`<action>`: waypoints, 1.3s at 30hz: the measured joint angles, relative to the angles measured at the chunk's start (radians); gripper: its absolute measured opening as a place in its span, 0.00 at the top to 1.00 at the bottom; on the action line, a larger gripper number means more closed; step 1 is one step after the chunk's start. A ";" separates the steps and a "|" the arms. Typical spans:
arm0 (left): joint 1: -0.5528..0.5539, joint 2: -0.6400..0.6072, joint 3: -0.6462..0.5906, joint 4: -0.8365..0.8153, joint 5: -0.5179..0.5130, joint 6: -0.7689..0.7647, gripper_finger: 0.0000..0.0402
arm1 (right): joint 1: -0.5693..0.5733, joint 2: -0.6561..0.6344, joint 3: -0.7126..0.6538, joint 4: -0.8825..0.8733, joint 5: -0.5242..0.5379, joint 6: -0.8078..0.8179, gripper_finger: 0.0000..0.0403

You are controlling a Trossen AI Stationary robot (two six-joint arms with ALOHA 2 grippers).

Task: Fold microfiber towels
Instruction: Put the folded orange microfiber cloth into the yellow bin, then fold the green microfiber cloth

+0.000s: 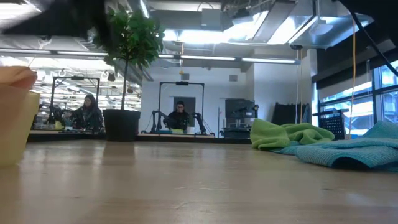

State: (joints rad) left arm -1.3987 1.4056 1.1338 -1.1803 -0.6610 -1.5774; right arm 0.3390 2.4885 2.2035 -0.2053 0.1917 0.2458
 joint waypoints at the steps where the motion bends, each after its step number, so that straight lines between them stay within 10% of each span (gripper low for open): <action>1: 0.001 0.003 -0.014 0.026 -0.062 0.028 0.76 | 0.003 -0.003 0.038 -0.029 0.001 -0.013 0.47; 10: 0.103 0.077 -0.194 0.249 -0.168 0.132 0.76 | 0.129 -0.098 0.114 -0.081 0.194 -0.199 0.46; 18: 0.201 0.114 -0.334 0.409 -0.056 0.117 0.76 | 0.190 -0.110 0.110 -0.133 0.219 -0.180 0.46; 32: 0.240 0.111 -0.375 0.561 0.099 0.188 0.76 | 0.161 -0.111 -0.029 -0.015 0.006 -0.175 0.64; 39: 0.212 0.073 -0.248 0.520 -0.008 0.343 0.76 | 0.170 -0.154 -0.030 0.031 -0.049 -0.241 0.72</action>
State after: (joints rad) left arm -1.1864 1.4782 0.8862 -0.6604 -0.6691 -1.2339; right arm 0.5090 2.3349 2.1738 -0.1738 0.1426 0.0046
